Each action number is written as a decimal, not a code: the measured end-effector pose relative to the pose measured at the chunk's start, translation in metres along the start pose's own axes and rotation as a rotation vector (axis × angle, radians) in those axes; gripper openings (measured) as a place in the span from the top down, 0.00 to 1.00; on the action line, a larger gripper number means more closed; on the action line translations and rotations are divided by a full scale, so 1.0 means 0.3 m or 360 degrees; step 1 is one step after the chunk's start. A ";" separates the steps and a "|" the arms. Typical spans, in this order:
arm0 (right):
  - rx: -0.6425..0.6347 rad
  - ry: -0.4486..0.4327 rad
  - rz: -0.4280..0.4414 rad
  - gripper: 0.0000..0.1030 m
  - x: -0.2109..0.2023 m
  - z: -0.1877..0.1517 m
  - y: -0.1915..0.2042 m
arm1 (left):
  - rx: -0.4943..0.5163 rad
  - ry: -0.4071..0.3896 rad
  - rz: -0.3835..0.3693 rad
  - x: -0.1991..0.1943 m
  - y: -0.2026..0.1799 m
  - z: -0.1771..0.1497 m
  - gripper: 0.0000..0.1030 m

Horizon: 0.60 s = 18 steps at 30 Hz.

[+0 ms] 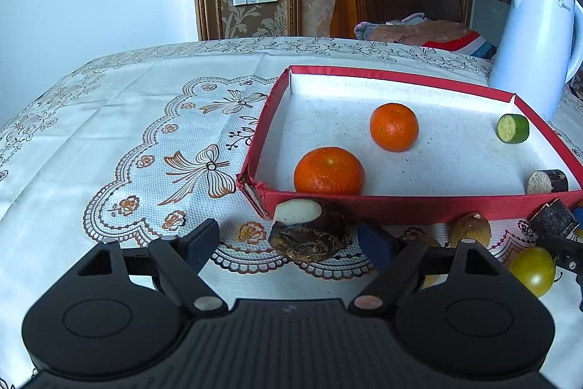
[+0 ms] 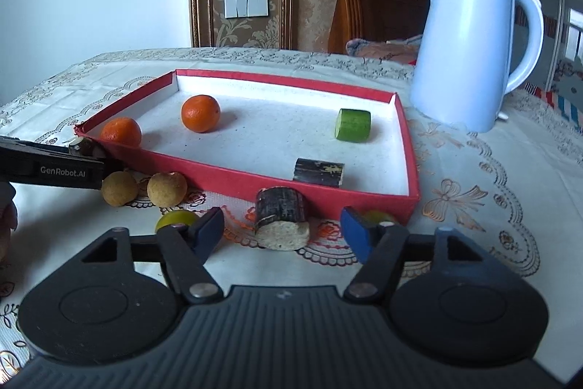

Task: Organize fruits
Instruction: 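Grasp the white-ended dark cylinder with the right gripper while the left grasps the dark round piece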

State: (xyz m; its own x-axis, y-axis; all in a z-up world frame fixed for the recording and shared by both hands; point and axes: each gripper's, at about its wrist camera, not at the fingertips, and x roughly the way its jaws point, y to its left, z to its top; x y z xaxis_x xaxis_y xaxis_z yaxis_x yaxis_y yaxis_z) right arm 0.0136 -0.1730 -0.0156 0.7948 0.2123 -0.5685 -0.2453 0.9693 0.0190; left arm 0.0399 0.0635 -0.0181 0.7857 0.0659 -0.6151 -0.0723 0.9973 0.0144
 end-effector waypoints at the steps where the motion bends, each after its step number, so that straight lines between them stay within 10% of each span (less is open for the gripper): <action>1: 0.0034 0.0039 0.0009 0.39 0.015 0.001 -0.012 | 0.0000 0.0000 0.0000 0.000 0.001 0.000 0.19; 18: 0.0048 0.0048 -0.0021 0.40 0.030 0.010 -0.002 | 0.0008 0.0002 0.0009 0.000 0.004 -0.001 0.17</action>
State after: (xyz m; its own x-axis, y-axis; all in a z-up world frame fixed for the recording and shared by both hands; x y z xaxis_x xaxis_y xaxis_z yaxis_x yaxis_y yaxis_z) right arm 0.0226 -0.1711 -0.0182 0.7806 0.1961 -0.5935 -0.2176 0.9754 0.0360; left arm 0.0396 0.0647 -0.0183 0.7846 0.0717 -0.6159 -0.0738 0.9970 0.0220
